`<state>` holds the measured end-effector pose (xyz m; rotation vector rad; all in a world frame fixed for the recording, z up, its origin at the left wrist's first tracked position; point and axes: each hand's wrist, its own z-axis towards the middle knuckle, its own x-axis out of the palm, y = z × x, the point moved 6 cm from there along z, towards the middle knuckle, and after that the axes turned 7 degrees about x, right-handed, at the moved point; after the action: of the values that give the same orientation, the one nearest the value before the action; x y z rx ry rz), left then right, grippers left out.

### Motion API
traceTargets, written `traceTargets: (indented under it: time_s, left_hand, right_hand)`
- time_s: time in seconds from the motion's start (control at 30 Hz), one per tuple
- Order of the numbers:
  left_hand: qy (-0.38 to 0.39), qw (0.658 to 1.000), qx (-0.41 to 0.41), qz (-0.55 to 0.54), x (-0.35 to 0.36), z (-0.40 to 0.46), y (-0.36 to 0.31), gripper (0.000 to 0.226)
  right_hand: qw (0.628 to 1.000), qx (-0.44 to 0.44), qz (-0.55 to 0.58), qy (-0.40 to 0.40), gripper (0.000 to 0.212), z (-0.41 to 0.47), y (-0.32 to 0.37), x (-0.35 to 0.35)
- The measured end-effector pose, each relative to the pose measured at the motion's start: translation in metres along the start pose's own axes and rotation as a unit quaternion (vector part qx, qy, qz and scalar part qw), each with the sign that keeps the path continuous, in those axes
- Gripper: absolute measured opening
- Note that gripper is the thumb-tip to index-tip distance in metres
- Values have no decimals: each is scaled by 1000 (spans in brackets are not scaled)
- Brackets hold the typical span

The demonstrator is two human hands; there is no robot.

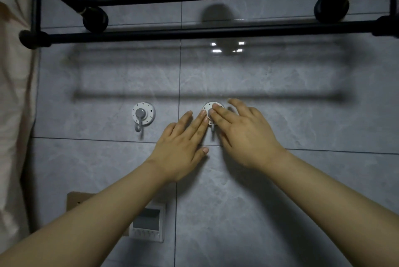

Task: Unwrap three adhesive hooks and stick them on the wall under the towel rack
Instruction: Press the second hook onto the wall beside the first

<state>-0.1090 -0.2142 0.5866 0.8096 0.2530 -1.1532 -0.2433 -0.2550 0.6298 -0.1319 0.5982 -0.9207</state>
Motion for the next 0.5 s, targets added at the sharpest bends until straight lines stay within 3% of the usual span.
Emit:
traceTargets:
  time_s: [0.3, 0.5]
  left_hand:
    - [5, 1000, 5, 5, -5, 1, 3, 71]
    - [11, 1000, 6, -4, -5, 0, 3, 71]
  right_hand:
    - [996, -17, 76, -42, 38, 16, -5, -13]
    - [999, -27, 42, 5, 52, 17, -11, 2]
